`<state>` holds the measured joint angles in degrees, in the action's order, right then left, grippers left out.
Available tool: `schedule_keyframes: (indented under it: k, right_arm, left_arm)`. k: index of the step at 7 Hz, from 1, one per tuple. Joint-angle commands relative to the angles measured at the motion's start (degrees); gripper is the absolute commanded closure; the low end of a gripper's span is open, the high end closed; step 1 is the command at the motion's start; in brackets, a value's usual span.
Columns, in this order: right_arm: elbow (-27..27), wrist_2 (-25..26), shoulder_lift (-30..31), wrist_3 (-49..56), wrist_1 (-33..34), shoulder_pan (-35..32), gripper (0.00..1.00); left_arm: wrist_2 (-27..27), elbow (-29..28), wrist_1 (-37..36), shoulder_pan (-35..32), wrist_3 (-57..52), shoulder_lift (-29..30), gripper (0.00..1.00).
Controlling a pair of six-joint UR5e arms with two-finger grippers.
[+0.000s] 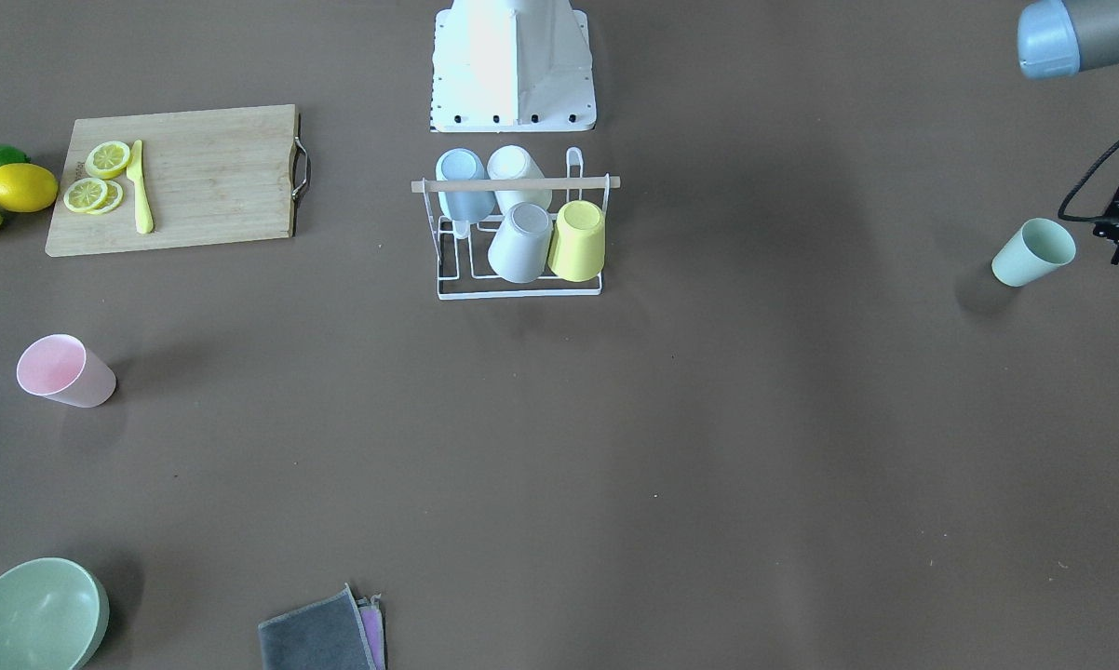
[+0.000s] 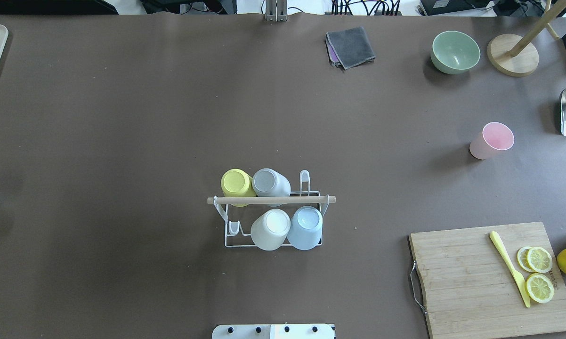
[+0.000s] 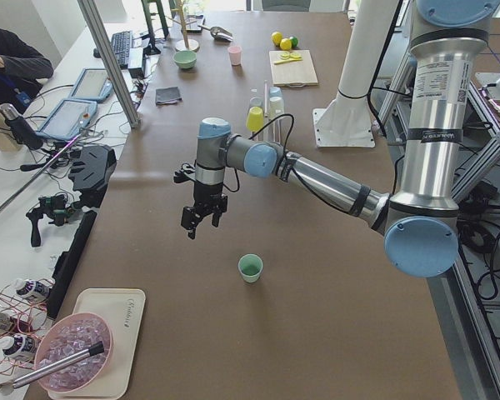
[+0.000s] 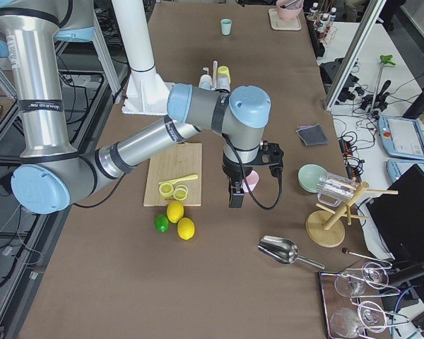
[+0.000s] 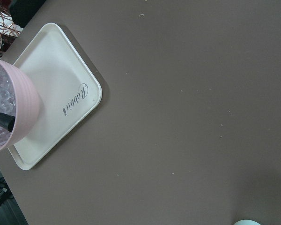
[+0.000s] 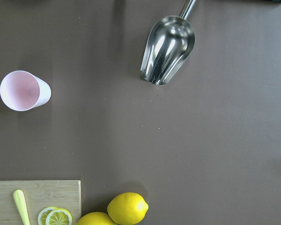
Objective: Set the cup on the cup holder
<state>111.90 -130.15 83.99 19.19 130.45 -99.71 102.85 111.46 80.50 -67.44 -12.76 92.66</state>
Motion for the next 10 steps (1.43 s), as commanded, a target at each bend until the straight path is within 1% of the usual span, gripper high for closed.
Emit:
schedule_keyframes:
  k: [1, 2, 3, 4, 5, 6, 7, 8, 9, 10]
  right_arm:
    - [-3.7, -0.1, 3.1, 0.0, -5.7, 0.0, 0.00]
    - [-5.7, -0.4, 3.9, -0.4, -11.9, 0.0, 0.00]
    - [-6.8, -0.4, 3.2, -4.9, -12.9, 2.1, 0.00]
    - [-6.9, -0.4, 2.1, -11.7, -13.0, 5.5, 0.00]
    - [-7.2, -0.1, -0.5, -12.4, -12.9, 8.5, 0.00]
    - [-10.7, -0.4, -2.8, -12.3, -13.0, 9.0, 0.00]
    - [-13.4, -0.3, -6.6, -12.3, -12.8, 12.2, 0.00]
    - [-17.6, -0.3, -10.2, -12.3, -12.8, 15.6, 0.00]
    - [-20.5, -0.5, -12.7, -12.0, -12.8, 17.3, 0.00]
    - [-20.9, -0.2, -13.7, -11.9, -12.7, 20.4, 0.00]
  left_arm:
    - [-7.5, 2.6, -9.2, 6.9, -0.1, 0.3, 0.02]
    - [-7.6, 2.4, -10.9, 8.5, -0.2, 0.3, 0.02]
    - [-10.5, 2.2, -15.0, 12.4, -0.2, 1.8, 0.02]
    - [-11.4, 1.3, -20.5, 14.8, -0.1, 4.0, 0.02]
    - [-11.8, -1.0, -29.0, 17.7, -0.2, 9.9, 0.02]
    - [-15.2, -1.9, -32.3, 17.9, -0.2, 12.2, 0.02]
    - [-15.7, -1.3, -32.3, 19.1, -0.2, 12.7, 0.02]
    - [-15.7, -1.8, -32.5, 20.7, -1.4, 12.8, 0.02]
    - [-15.7, -3.1, -32.3, 22.1, -7.3, 12.7, 0.02]
    - [-15.5, -3.3, -32.1, 22.7, -8.0, 12.6, 0.02]
